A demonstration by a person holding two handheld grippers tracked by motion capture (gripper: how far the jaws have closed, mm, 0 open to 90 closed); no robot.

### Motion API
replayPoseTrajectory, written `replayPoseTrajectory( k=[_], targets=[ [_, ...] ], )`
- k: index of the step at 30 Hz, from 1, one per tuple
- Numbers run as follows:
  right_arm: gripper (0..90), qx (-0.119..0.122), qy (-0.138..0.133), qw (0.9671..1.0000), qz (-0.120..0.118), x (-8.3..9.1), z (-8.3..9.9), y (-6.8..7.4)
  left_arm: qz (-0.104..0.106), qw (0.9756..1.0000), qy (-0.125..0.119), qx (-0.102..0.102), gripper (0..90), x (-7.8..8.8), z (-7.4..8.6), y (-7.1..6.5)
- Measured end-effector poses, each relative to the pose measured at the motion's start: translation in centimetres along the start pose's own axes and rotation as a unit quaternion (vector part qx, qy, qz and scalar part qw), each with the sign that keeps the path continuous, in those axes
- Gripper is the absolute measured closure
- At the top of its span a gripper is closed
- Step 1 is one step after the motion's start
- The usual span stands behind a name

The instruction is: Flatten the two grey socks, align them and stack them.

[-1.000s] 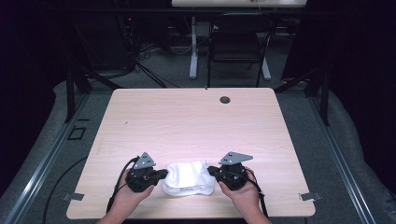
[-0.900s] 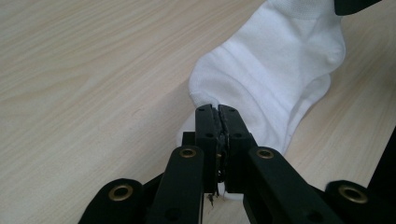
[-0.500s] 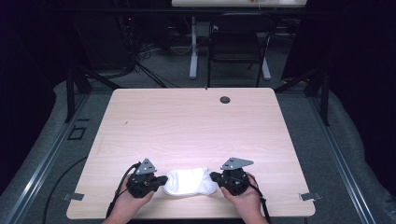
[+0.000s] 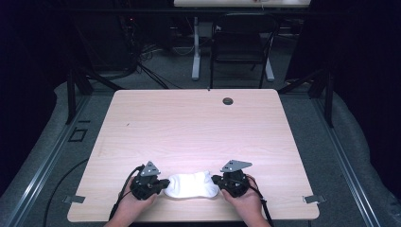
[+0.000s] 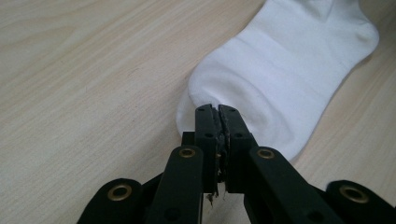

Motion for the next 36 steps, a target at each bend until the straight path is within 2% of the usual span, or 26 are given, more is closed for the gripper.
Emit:
replayPoseTrajectory(
  k=[3,5,8,10,14,17,20,23,24,25,26,31,36],
  targets=[
    [82.5,-0.002,0.0,1.0,0.002,0.0,0.1,-0.2,-0.004,0.9999,-0.009,0.003,84.7,0.2,-0.2,0.1],
    [80.2,0.001,-0.014,0.9998,0.011,0.3,0.0,-0.3,-0.005,0.9998,-0.018,0.008,81.8,0.6,-0.4,0.2],
    [77.6,0.013,-0.028,0.9994,0.019,0.9,-0.5,0.0,-0.005,0.9992,-0.038,0.011,76.6,1.3,-1.0,0.2],
    [76.7,0.026,-0.033,0.999,0.014,0.9,-0.8,0.5,-0.001,0.9988,-0.048,0.009,73.0,1.6,-1.3,-0.1],
    [75.4,0.053,-0.024,0.9983,0.001,0.3,-1.0,1.5,0.002,0.9991,-0.041,-0.002,70.8,1.4,-1.0,-0.6],
    [74.7,0.064,-0.002,0.9979,-0.001,-0.4,-0.5,1.7,-0.003,0.9994,-0.028,-0.019,69.7,0.9,-0.4,-1.0],
    [73.9,0.064,0.018,0.9978,0.0,-1.0,0.2,1.6,-0.006,0.9995,-0.021,-0.023,68.7,0.6,0.0,-0.9],
    [72.9,0.053,0.029,0.9982,-0.001,-1.3,0.6,1.2,-0.005,0.9997,-0.01,-0.022,68.3,0.2,0.5,-0.8],
    [72.9,0.053,0.029,0.9982,-0.001,-1.3,0.6,1.2,-0.005,0.9997,-0.01,-0.022,67.9,0.2,0.5,-0.8],
    [72.9,0.043,0.031,0.9986,-0.002,-1.4,0.9,1.0,-0.007,0.9996,-0.009,-0.025,67.9,0.1,0.6,-0.7],
    [72.8,0.041,0.033,0.9986,-0.003,-1.5,1.0,0.9,-0.008,0.9997,-0.008,-0.021,67.5,0.0,0.7,-0.7],
    [72.8,0.035,0.047,0.9983,-0.006,-1.8,1.6,0.9,-0.011,0.9995,-0.003,-0.028,65.2,-0.2,1.1,-0.7],
    [73.0,0.03,0.045,0.9985,-0.006,-1.9,1.8,0.8,-0.009,0.9996,-0.004,-0.026,64.8,-0.4,1.1,-0.7]
  ],
)
Point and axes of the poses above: each handheld gripper's, and its own axes: x roughly backward along the jaws, z roughly out of its underside, y roughly to its left, the point moved 6 cm from there along -x, roughly forward along the jaws, and after that the axes turned 15 degrees about -z, right-handed, at the moved point
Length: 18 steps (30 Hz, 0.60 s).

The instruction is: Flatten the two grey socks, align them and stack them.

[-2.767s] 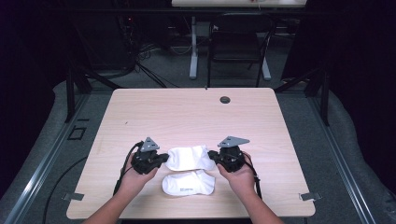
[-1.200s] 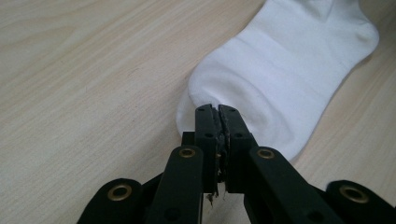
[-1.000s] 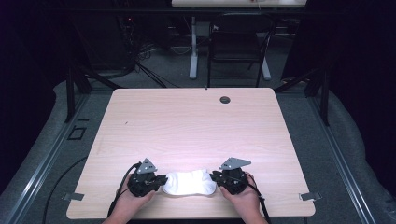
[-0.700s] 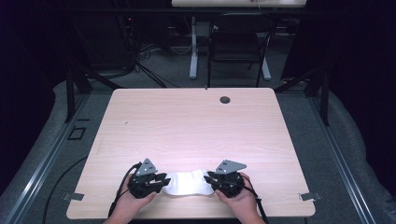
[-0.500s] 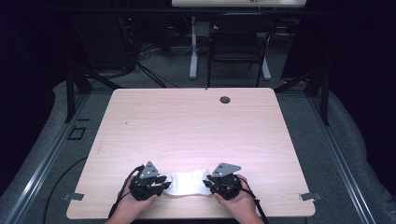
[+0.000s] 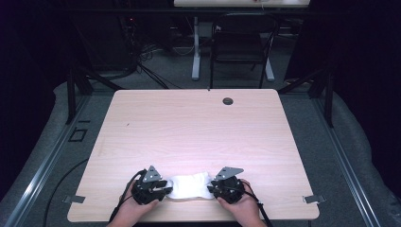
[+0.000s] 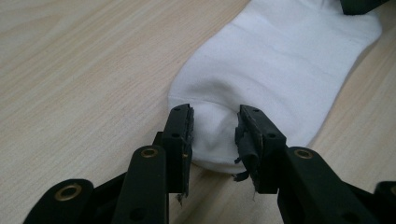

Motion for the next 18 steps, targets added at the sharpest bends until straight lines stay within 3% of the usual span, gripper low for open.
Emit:
replayPoseTrajectory(
  k=[14,18],
  targets=[
    [72.1,-0.003,-0.005,1.0,0.001,-0.3,-0.3,-0.2,-0.011,0.9999,-0.01,0.001,62.8,-0.7,-0.5,0.9],
    [71.6,-0.004,-0.005,1.0,0.003,-0.4,-0.6,-0.5,-0.014,0.9998,-0.011,0.013,62.0,-1.1,-0.8,1.4]
  ],
)
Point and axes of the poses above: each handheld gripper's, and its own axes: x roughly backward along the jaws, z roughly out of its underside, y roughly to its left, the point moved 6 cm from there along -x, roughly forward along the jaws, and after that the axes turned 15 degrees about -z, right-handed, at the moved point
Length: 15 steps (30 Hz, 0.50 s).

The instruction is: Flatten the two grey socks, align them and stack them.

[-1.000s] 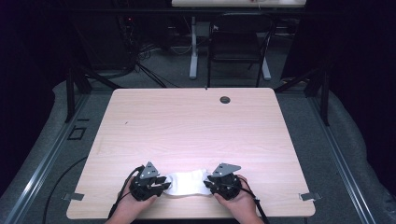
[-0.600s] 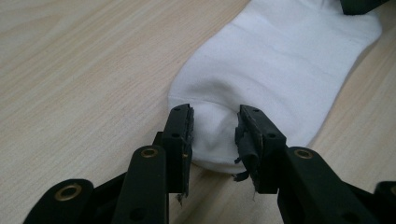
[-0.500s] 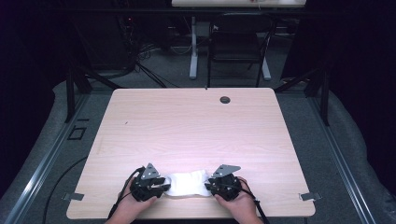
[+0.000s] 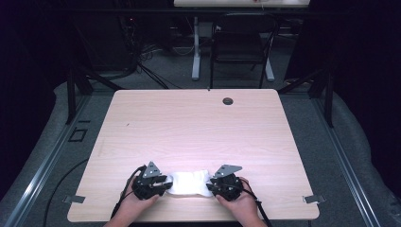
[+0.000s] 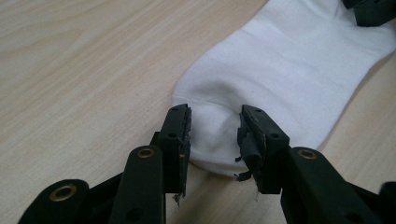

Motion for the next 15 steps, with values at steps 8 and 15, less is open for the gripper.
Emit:
replayPoseTrajectory(
  k=[8,15],
  targets=[
    [71.5,-0.013,-0.004,0.9999,0.005,-0.7,-1.1,-1.2,-0.009,0.9999,-0.004,0.009,60.9,-0.8,-0.6,1.2],
    [71.7,-0.029,-0.017,0.9994,0.011,-1.0,-1.8,-2.3,-0.011,0.9997,-0.002,0.02,57.2,-1.5,-0.8,2.1]
  ],
)
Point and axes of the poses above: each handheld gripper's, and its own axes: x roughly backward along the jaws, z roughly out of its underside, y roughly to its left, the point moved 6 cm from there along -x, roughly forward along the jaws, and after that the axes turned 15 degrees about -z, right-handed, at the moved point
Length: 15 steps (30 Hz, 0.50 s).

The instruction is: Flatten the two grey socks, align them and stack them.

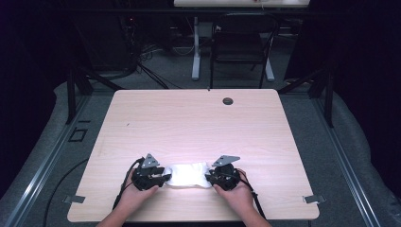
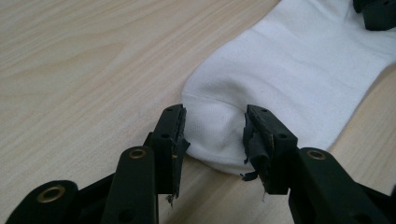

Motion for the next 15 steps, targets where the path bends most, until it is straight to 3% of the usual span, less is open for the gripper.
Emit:
replayPoseTrajectory(
  k=[15],
  targets=[
    [71.3,-0.001,-0.005,0.9999,0.01,-0.09,-0.21,-0.52,-0.016,0.9998,-0.009,-0.003,57.4,-0.54,-0.48,0.22]
  ],
)
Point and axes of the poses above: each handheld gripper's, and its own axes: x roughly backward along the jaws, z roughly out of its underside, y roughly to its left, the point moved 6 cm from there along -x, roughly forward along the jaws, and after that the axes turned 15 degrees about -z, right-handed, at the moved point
